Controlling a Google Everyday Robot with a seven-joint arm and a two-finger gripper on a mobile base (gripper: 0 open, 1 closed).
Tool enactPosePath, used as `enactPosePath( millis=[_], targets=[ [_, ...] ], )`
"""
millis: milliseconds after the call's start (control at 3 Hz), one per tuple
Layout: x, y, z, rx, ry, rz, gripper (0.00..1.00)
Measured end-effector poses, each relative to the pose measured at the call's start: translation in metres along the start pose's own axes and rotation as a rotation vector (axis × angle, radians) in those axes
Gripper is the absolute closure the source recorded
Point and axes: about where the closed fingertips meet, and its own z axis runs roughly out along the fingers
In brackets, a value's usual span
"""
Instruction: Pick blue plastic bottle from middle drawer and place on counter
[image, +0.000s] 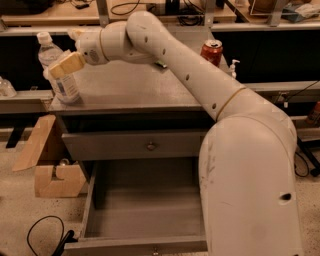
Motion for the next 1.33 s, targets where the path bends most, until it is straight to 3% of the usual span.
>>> enactPosePath(
  millis=[333, 667, 1000, 1333],
  targets=[
    [-0.034, -0.022, -0.055, -0.01, 0.02, -0.084, 0.0],
    [-0.066, -0.025, -0.118, -0.018, 0.117, -0.162, 0.0],
    [-0.1, -0.004, -0.208, 0.004, 0.309, -0.217, 0.0],
    [-0.12, 0.007, -0.273, 0.117, 0.439, -0.232, 0.0]
  ],
)
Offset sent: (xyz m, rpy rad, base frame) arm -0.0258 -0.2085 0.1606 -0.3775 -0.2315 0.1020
